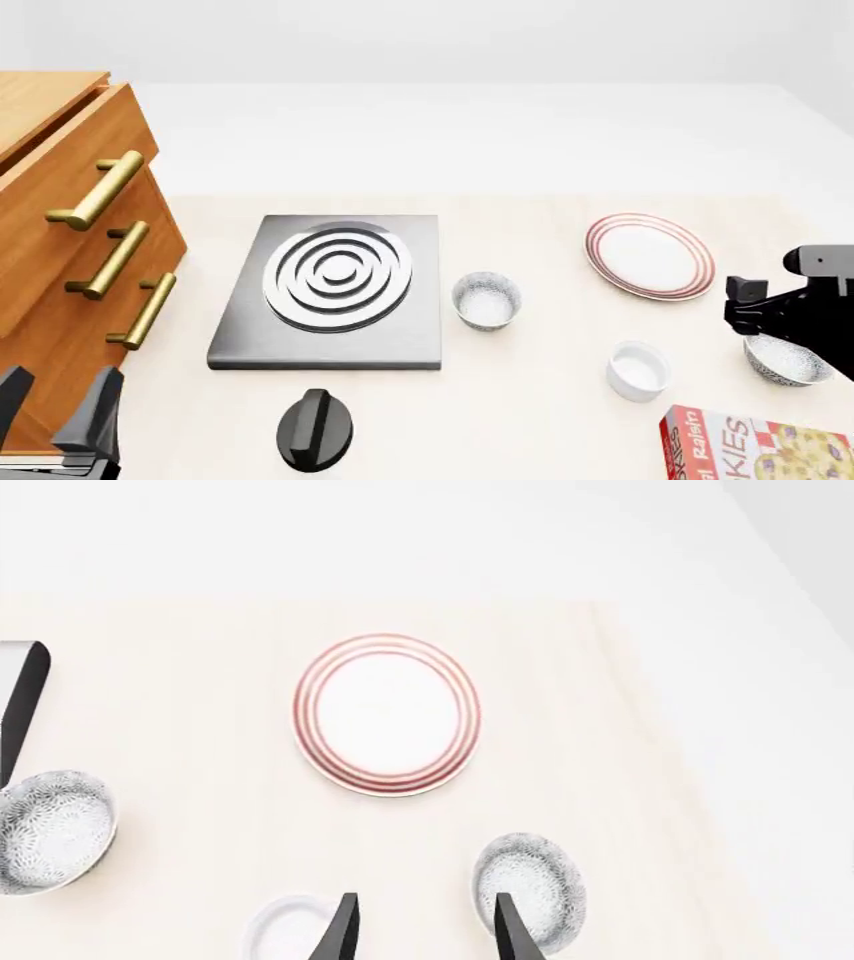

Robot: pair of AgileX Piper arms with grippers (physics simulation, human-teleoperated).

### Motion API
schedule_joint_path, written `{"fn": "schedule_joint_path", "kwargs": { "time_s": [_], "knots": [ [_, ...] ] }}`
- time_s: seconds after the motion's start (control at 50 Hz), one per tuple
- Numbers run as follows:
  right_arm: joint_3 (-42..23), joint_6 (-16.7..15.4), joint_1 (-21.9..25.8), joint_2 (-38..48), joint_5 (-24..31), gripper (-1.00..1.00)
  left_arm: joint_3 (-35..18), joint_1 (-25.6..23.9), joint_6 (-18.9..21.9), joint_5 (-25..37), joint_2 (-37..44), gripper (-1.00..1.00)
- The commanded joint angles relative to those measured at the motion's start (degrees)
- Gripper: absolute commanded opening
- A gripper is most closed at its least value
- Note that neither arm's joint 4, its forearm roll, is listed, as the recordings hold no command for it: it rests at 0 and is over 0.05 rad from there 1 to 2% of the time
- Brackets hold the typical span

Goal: Pick the akita bowl next to the plate and place it on the plate.

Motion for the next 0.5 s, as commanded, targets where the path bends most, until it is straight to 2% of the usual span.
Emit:
{"fn": "schedule_joint_path", "kwargs": {
  "time_s": [0.02,0.2,0.24,0.28,0.5],
  "knots": [
    [0.2,-1.0,-0.8,2.9,-2.6,1.00,0.0,0.0,0.0,0.0,0.0,1.00],
    [-0.8,-1.7,-0.6,5.1,-3.7,1.00,0.0,0.0,0.0,0.0,0.0,1.00],
    [-2.1,-1.7,-0.5,5.4,-2.2,1.00,0.0,0.0,0.0,0.0,0.0,1.00],
    [-0.2,-1.6,-0.2,6.6,-4.7,1.00,0.0,0.0,0.0,0.0,0.0,1.00],
    [0.0,-1.5,-0.5,9.7,-7.0,1.00,0.0,0.0,0.0,0.0,0.0,1.00]
  ]
}}
